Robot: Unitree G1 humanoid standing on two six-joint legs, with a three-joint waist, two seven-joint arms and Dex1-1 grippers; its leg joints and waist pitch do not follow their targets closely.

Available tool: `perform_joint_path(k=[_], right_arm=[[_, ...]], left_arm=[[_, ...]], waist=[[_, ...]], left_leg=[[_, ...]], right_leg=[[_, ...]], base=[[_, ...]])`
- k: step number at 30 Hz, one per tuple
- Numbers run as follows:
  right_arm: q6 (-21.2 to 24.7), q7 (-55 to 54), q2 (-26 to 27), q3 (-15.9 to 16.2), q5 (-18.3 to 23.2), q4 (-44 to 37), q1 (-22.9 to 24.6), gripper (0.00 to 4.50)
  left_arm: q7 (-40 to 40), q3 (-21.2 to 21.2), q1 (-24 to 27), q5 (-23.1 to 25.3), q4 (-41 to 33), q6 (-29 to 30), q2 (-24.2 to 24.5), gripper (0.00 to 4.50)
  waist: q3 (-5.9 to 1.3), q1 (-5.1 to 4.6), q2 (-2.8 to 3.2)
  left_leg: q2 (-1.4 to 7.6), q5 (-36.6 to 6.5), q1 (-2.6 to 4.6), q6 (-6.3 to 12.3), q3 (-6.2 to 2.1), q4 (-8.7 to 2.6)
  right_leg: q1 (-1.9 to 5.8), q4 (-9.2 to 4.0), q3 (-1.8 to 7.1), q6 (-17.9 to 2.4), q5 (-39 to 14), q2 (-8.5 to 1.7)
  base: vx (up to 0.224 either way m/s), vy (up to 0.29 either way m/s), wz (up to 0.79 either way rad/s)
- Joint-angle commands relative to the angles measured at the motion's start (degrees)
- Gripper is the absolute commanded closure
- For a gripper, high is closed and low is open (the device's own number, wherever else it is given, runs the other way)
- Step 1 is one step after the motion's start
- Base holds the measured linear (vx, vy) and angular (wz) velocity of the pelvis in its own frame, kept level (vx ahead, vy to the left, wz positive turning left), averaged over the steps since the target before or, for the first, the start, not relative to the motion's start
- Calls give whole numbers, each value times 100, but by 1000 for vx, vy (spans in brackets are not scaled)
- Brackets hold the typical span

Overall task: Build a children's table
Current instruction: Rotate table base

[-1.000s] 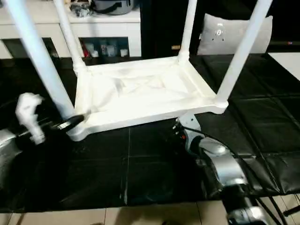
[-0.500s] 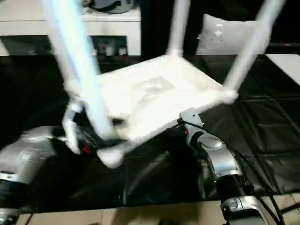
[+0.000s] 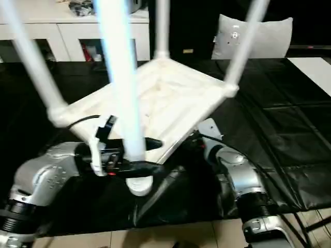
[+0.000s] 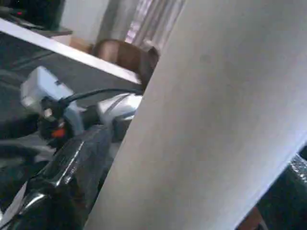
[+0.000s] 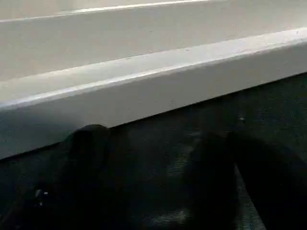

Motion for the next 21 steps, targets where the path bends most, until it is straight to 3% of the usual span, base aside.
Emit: perform_joint_path(k=[1,13,20,21], right_arm=[[-125,187,160,226,5,-90,-136,0],[-502,1022,352,543,89,-169,-195,0],[-710,918,461,429,-50,208,-360,0],[-755,941,466,385,-44,259,-384,0]], left_arm=[[-1,-229,-127,-160,-307,137,-126,4],[281,-299,-247,-105,-256,42,-511,4],[450,-380,-360,-10,-137,-119,-808,4],[461,-409,-376,-16,-135,-129,-882,4]], waist=[[-367,44,-72],[-363,19,-66],[-374,-10,-68],[-378,-15,-39]], left_leg=[[162,-1151,-33,216,-41,-410],[173,-1197,-32,252,-48,-402],[168,-1185,-43,266,-50,-393],[167,-1153,-38,282,-50,-388]], right_leg=[[331,-385,270,-1002,-2259,-291],[331,-398,264,-995,-2302,-286],[341,-396,259,-1052,-2245,-294],[340,-390,260,-1083,-2185,-292]], base=[[0,0,0],[0,0,0],[0,0,0],[0,0,0]])
